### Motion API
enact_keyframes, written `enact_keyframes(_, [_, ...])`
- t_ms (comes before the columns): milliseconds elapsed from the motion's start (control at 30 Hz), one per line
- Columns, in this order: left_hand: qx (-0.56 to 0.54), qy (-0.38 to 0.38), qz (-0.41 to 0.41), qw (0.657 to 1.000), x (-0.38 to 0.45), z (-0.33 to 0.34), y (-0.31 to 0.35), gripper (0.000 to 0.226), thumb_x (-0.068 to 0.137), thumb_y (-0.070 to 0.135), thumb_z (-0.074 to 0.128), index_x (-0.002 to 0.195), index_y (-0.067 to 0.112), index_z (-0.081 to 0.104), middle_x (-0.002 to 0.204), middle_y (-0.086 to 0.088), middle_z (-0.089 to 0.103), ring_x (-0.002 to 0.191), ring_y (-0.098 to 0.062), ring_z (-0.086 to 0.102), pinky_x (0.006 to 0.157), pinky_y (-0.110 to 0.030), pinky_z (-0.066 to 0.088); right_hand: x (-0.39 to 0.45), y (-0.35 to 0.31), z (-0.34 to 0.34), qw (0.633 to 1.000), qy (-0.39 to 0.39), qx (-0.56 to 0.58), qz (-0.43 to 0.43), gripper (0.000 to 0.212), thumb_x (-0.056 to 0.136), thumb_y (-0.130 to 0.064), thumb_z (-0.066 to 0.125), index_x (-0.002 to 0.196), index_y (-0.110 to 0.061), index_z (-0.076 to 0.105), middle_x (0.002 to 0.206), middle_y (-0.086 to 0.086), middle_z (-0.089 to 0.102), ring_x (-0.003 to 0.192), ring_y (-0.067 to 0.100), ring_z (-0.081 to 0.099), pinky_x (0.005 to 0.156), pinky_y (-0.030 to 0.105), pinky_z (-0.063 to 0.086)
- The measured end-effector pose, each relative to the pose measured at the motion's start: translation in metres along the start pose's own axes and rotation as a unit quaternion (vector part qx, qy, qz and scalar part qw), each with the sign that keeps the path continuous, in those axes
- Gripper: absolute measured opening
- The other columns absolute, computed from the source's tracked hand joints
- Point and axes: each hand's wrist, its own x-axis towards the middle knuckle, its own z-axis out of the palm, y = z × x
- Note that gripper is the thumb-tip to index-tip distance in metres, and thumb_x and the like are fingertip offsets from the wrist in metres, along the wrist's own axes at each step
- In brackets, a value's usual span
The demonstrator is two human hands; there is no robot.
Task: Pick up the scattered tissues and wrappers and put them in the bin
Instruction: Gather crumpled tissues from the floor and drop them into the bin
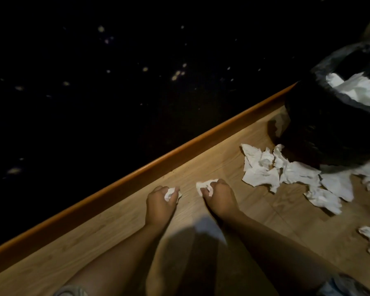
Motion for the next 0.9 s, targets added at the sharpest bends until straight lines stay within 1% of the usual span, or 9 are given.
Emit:
enact_keyframes(133, [-0.038, 0.027, -0.048, 0.998, 0.0, 0.002, 0.015, 0.014, 0.095, 0.022, 0.061, 0.085, 0.013, 0.066, 0.088, 0.0, 0.059, 0.072, -0.007, 0.055, 0.06, -0.012, 0.041, -0.014, -0.005, -0.022, 0.988, 0.027, 0.137, 0.067, 0.023, 0.09, -0.026, 0.066, 0.101, -0.012, 0.053, 0.083, 0.0, 0.06, 0.078, 0.014, 0.061, 0.063, 0.017, 0.042])
enact_keyframes(233, [-0.108, 0.01, -0.074, 0.991, -0.002, 0.002, 0.032, 0.009, 0.095, 0.016, 0.06, 0.09, 0.01, 0.064, 0.083, -0.002, 0.062, 0.073, -0.012, 0.061, 0.055, -0.008, 0.043, -0.01, -0.004, -0.039, 0.993, -0.018, 0.088, 0.073, 0.013, 0.088, -0.02, 0.065, 0.09, -0.007, 0.067, 0.078, 0.001, 0.063, 0.077, 0.02, 0.064, 0.064, 0.022, 0.043])
enact_keyframes(367, [-0.247, -0.049, -0.129, 0.959, -0.01, -0.002, 0.07, 0.012, 0.1, 0.012, 0.052, 0.108, 0.006, 0.059, 0.081, -0.016, 0.068, 0.065, -0.026, 0.069, 0.05, -0.026, 0.056, -0.006, 0.0, -0.09, 0.979, -0.188, 0.039, 0.069, 0.035, 0.085, -0.021, 0.072, 0.113, -0.006, 0.059, 0.096, 0.003, 0.059, 0.091, 0.021, 0.06, 0.072, 0.027, 0.045])
enact_keyframes(467, [-0.282, -0.069, -0.111, 0.951, -0.012, 0.0, 0.106, 0.026, 0.101, 0.009, 0.048, 0.121, 0.025, 0.05, 0.09, -0.01, 0.065, 0.067, -0.023, 0.065, 0.05, -0.028, 0.056, -0.005, -0.001, -0.143, 0.973, -0.223, -0.055, 0.023, 0.038, 0.084, -0.018, 0.071, 0.117, -0.005, 0.058, 0.098, 0.006, 0.056, 0.093, 0.023, 0.057, 0.075, 0.029, 0.045])
enact_keyframes(600, [-0.218, -0.077, -0.065, 0.971, -0.001, 0.006, 0.152, 0.03, 0.1, 0.007, 0.046, 0.127, 0.018, 0.057, 0.108, -0.008, 0.063, 0.077, -0.021, 0.066, 0.051, -0.024, 0.052, -0.005, 0.0, -0.205, 0.991, -0.128, -0.026, 0.023, 0.042, 0.09, -0.011, 0.061, 0.131, -0.008, 0.05, 0.115, 0.016, 0.059, 0.099, 0.027, 0.059, 0.075, 0.03, 0.05])
enact_keyframes(667, [-0.168, -0.086, -0.032, 0.981, 0.008, 0.007, 0.174, 0.028, 0.099, 0.007, 0.048, 0.122, 0.012, 0.062, 0.117, -0.012, 0.064, 0.09, -0.024, 0.065, 0.059, -0.022, 0.048, -0.005, 0.006, -0.227, 0.997, -0.074, -0.016, 0.013, 0.032, 0.095, -0.024, 0.059, 0.123, -0.009, 0.052, 0.096, 0.011, 0.058, 0.088, 0.025, 0.056, 0.06, 0.023, 0.045])
enact_keyframes(733, [-0.126, -0.102, 0.016, 0.987, 0.019, 0.003, 0.198, 0.022, 0.1, 0.013, 0.049, 0.111, 0.009, 0.067, 0.108, -0.015, 0.067, 0.097, -0.029, 0.065, 0.071, -0.028, 0.047, -0.007, 0.013, -0.243, 0.999, -0.026, 0.016, 0.011, 0.042, 0.089, -0.049, 0.062, 0.104, -0.01, 0.056, 0.083, 0.007, 0.057, 0.078, 0.027, 0.06, 0.048, 0.023, 0.044])
enact_keyframes(800, [-0.095, -0.123, 0.074, 0.985, 0.029, -0.004, 0.223, 0.028, 0.1, 0.026, 0.051, 0.087, 0.008, 0.068, 0.083, -0.013, 0.067, 0.081, -0.028, 0.064, 0.07, -0.035, 0.047, -0.012, 0.021, -0.253, 0.996, 0.037, 0.077, 0.034, 0.062, 0.083, -0.068, 0.054, 0.078, -0.006, 0.061, 0.072, 0.009, 0.062, 0.068, 0.026, 0.064, 0.052, 0.034, 0.054])
enact_keyframes(900, [-0.056, -0.151, 0.118, 0.98, 0.039, -0.007, 0.251, 0.042, 0.096, 0.041, 0.056, 0.08, 0.006, 0.072, 0.066, -0.003, 0.06, 0.064, -0.017, 0.056, 0.066, -0.032, 0.045, -0.006, 0.045, -0.245, 0.967, 0.101, 0.206, 0.108, 0.061, 0.098, -0.055, 0.038, 0.072, -0.007, 0.064, 0.068, 0.012, 0.062, 0.071, 0.029, 0.064, 0.074, 0.046, 0.058])
